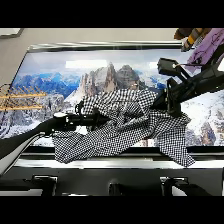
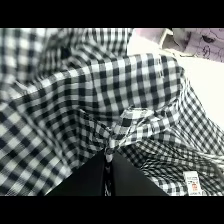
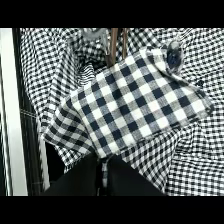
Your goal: Fold the clothes and pants, and hang the long-sleeved shirts on hangers.
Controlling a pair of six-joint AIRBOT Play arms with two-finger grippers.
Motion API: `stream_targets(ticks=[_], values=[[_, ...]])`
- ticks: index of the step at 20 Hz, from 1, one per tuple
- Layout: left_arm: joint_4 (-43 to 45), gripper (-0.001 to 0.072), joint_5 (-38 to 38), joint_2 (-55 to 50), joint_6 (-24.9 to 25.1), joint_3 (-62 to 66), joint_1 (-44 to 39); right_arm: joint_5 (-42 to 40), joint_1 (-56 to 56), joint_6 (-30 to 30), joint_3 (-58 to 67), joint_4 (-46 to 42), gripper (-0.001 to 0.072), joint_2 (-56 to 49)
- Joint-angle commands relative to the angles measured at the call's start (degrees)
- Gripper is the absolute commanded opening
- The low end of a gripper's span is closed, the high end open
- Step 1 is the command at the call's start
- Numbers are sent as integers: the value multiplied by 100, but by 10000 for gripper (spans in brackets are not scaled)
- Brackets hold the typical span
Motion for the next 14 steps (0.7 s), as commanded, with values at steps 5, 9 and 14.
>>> stream_targets(ticks=[5, 9, 14], values=[[581, 25, -59, 461, -297, 109, 863, 26, 0, 35, 7, 20, 25, 17], [577, 25, -63, 616, -299, 380, 931, -22, 7, 76, 7, 44, 25, 17], [1193, 25, -125, 883, -789, 470, 944, -151, 4, 278, 7, -59, 24, 17]])
